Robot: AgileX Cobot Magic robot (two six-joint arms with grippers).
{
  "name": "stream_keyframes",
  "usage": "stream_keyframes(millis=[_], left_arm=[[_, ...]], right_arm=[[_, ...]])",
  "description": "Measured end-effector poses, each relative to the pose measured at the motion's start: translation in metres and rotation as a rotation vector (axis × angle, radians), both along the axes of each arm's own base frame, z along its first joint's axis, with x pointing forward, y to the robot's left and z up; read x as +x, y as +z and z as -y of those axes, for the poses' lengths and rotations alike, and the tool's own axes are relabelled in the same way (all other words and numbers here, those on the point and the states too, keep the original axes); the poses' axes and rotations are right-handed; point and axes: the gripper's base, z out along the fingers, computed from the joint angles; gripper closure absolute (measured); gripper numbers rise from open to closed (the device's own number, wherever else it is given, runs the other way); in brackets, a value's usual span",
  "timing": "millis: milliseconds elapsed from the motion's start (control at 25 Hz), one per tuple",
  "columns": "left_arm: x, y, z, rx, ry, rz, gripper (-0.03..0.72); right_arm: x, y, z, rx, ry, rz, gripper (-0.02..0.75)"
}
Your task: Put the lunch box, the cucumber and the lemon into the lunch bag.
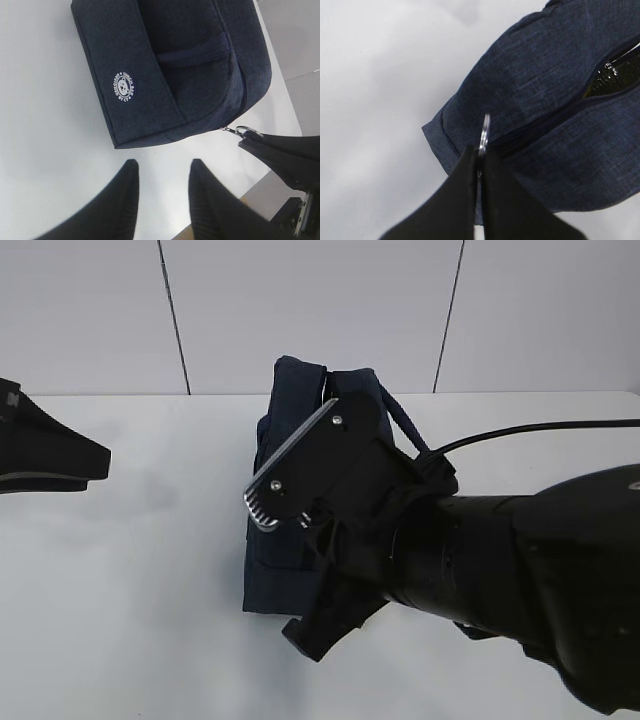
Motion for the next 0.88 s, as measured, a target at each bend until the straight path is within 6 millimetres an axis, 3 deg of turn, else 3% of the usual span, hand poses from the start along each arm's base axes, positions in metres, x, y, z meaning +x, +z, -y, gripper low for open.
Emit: stream_keyframes(millis=[280, 520, 880], left_arm=[[0.0, 0.0, 0.0, 0.0, 0.0, 0.0, 0.445], [0.0, 0.0, 0.0, 0.0, 0.0, 0.0, 0.446], [0.0, 0.0, 0.0, 0.001, -0.001, 0.001, 0.446]], right_arm=[[-0.002, 0.0, -0.002, 0.009, 0.034, -0.004, 0.73], [-0.011, -0.016, 0.002, -0.018, 0.1, -0.029, 0.73], [-0.003, -0.023, 0.014, 0.044, 0.127, -0.081, 0.73]])
